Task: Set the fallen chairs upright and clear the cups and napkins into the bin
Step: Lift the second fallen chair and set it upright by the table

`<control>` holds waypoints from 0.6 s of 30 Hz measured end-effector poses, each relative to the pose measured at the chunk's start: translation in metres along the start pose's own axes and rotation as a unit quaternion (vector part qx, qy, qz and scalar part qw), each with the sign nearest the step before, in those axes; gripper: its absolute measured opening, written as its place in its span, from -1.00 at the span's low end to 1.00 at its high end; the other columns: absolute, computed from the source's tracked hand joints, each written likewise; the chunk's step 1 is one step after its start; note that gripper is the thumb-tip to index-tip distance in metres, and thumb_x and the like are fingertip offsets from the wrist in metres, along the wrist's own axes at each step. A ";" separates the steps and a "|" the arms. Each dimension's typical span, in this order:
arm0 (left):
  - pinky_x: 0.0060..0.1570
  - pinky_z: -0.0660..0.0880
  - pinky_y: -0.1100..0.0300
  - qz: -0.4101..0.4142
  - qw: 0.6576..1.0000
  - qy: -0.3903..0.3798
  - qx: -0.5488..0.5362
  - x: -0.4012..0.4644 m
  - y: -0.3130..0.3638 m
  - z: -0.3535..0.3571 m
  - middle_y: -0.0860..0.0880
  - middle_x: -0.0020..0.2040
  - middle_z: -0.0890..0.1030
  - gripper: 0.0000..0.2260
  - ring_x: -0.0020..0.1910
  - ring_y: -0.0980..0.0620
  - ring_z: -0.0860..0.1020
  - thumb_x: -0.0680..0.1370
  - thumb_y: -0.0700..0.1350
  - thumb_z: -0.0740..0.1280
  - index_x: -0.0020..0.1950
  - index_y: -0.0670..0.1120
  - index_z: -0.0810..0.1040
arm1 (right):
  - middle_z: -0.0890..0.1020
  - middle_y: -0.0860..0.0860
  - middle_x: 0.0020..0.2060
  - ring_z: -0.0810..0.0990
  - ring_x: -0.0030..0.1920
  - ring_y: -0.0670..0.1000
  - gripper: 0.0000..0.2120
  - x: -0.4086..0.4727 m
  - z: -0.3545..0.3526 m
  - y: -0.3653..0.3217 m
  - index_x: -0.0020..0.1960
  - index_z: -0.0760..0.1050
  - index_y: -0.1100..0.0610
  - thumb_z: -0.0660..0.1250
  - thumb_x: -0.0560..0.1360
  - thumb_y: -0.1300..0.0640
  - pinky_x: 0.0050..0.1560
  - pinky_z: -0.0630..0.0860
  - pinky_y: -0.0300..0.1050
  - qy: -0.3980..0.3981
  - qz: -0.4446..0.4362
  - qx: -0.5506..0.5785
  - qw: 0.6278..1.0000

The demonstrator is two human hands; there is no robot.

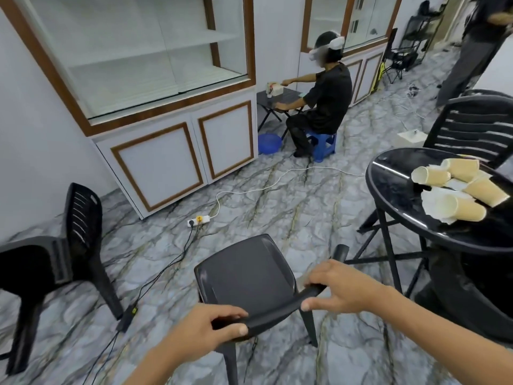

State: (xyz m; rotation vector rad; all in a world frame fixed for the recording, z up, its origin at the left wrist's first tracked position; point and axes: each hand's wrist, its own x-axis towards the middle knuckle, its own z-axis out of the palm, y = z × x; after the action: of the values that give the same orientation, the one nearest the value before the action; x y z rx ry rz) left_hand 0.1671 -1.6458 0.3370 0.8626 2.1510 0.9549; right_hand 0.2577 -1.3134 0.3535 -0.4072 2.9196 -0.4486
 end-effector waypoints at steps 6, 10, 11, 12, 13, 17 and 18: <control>0.03 0.54 0.26 -0.013 0.995 0.098 0.007 -0.016 0.010 0.025 0.30 -0.03 0.68 -0.76 -0.02 0.28 0.62 0.47 0.25 0.40 0.08 0.22 0.65 | 0.54 -0.10 -0.27 0.48 -0.22 -0.08 -0.43 -0.005 -0.019 0.032 -0.13 0.53 -0.01 0.21 0.40 -0.53 -0.11 0.48 0.01 -0.009 0.021 0.026 0.999; 0.00 0.48 0.31 -0.019 0.980 0.186 0.072 -0.013 0.019 0.045 0.28 -0.06 0.66 -0.79 -0.04 0.30 0.57 0.39 0.44 0.27 -0.08 0.42 0.55 | 0.55 -0.07 -0.25 0.47 -0.18 -0.07 -0.39 0.000 -0.024 0.050 -0.12 0.53 0.01 0.19 0.39 -0.55 -0.05 0.46 -0.07 -0.025 0.023 0.007 0.999; -0.02 0.48 0.32 -0.026 0.975 0.205 0.081 -0.012 0.019 0.048 0.29 -0.07 0.66 -0.72 -0.05 0.30 0.57 0.36 0.50 0.25 -0.09 0.41 0.55 | 0.56 -0.06 -0.24 0.48 -0.17 -0.08 -0.37 -0.001 -0.023 0.053 -0.12 0.53 0.02 0.19 0.38 -0.55 -0.03 0.44 -0.10 -0.022 0.023 0.008 0.999; -0.03 0.49 0.31 -0.034 0.971 0.219 0.088 -0.011 0.018 0.051 0.28 -0.10 0.66 -0.65 -0.07 0.30 0.57 0.33 0.54 0.22 -0.08 0.39 0.57 | 0.56 -0.05 -0.23 0.48 -0.16 -0.08 -0.36 -0.002 -0.021 0.055 -0.11 0.54 0.03 0.19 0.38 -0.55 -0.02 0.43 -0.13 -0.017 0.024 0.013 0.999; -0.04 0.50 0.28 -0.036 0.969 0.228 0.094 -0.010 0.017 0.053 0.27 -0.12 0.67 -0.59 -0.08 0.29 0.58 0.32 0.57 0.20 -0.06 0.37 0.58 | 0.57 -0.05 -0.22 0.48 -0.15 -0.08 -0.35 -0.003 -0.020 0.055 -0.10 0.54 0.04 0.18 0.37 -0.56 0.00 0.41 -0.15 -0.012 0.025 0.021 0.999; -0.06 0.53 0.23 -0.032 0.971 0.227 0.071 -0.007 0.011 0.051 0.32 -0.11 0.66 -0.55 -0.07 0.26 0.59 0.31 0.57 0.22 -0.07 0.32 0.63 | 0.57 0.05 -0.23 0.48 -0.13 0.00 -0.22 -0.011 -0.011 0.055 -0.15 0.53 0.14 0.18 0.30 -0.61 0.01 0.37 -0.18 0.020 0.050 0.064 0.997; -0.05 0.53 0.21 -0.029 0.973 0.219 0.070 -0.006 0.010 0.050 0.32 -0.09 0.66 -0.57 -0.07 0.25 0.59 0.30 0.58 0.21 -0.09 0.34 0.62 | 0.57 0.10 -0.25 0.48 -0.17 0.04 -0.20 -0.011 -0.008 0.054 -0.18 0.52 0.17 0.18 0.30 -0.62 -0.02 0.35 -0.20 0.027 0.050 0.072 0.996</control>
State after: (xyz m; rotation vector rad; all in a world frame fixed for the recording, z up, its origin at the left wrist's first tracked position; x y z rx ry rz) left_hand 0.2110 -1.6259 0.3199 0.6961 2.6288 1.0491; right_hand 0.2534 -1.2582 0.3457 -0.2326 2.9191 -0.6595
